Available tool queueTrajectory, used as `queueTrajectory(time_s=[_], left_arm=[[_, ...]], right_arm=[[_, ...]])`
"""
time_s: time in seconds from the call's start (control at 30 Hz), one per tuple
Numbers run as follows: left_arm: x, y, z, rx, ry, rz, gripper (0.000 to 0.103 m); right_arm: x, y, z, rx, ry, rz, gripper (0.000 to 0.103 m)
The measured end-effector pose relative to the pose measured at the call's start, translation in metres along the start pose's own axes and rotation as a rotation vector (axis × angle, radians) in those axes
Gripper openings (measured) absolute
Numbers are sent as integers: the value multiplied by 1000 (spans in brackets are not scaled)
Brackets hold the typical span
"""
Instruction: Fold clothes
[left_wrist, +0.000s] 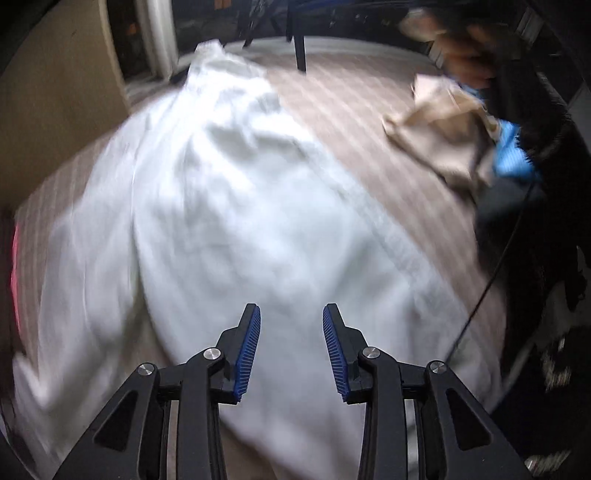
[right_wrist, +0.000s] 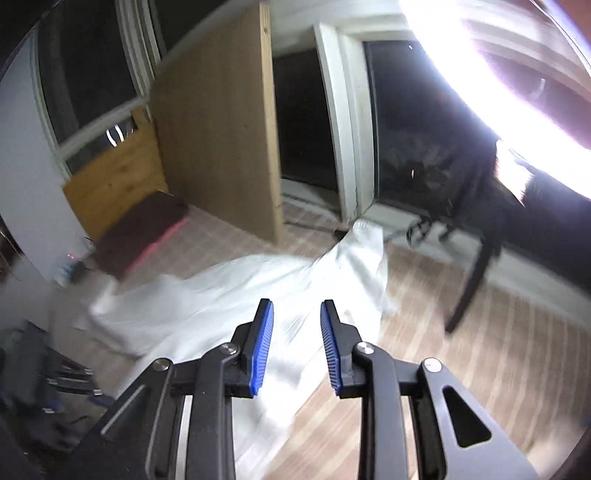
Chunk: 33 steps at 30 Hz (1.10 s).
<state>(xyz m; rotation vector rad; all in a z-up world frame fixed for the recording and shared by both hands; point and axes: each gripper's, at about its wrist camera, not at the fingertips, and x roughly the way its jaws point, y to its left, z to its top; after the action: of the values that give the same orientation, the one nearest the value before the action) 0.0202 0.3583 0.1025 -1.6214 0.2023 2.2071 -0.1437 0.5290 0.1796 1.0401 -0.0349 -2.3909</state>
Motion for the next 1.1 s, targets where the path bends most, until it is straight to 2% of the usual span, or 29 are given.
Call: queueTrajectory(time_s=[0.03, 0.1, 0.2, 0.27, 0.3, 0.4, 0.47, 0.6, 0.7, 0.73, 0.8, 0.9, 1.03, 1.1], left_arm=[[-5, -2, -16, -13, 13, 3, 41], [-18, 1, -51, -75, 22, 9, 42], [-34, 6, -97, -194, 18, -58, 42], [-39, 4, -119, -223, 17, -82, 42], [-39, 1, -124, -227, 15, -102, 43], [-37, -9, -136, -235, 12, -169, 45], [-34, -19, -137, -217, 27, -179, 47], [-56, -30, -144, -131, 14, -193, 47], [-77, -12, -149, -165, -11, -188, 47], [-78, -6, -150, -180, -14, -185, 47], [-62, -4, -148, -201, 8, -208, 47], [-34, -10, -145, -215, 59, -252, 47], [-8, -15, -139, -230, 88, -332, 47], [-5, -13, -137, -234, 82, -348, 43]], right_arm=[[-16, 8, -16, 17, 9, 15, 26], [-46, 23, -48, 50, 28, 43, 26], [-68, 45, -115, 90, 114, 22, 26], [-82, 60, -161, 116, 171, 7, 26], [-88, 67, -183, 133, 201, 1, 26], [-85, 79, -248, 286, 297, 42, 26], [-84, 87, -277, 364, 334, 49, 26], [-149, 89, -277, 440, 229, 95, 26], [-198, 89, -277, 494, 149, 127, 26], [-209, 88, -275, 497, 118, 101, 26], [-205, 97, -275, 444, 119, 5, 26], [-164, 112, -285, 381, 215, -47, 26], [-111, 124, -303, 348, 310, -53, 26], [-102, 131, -306, 323, 318, -55, 26]])
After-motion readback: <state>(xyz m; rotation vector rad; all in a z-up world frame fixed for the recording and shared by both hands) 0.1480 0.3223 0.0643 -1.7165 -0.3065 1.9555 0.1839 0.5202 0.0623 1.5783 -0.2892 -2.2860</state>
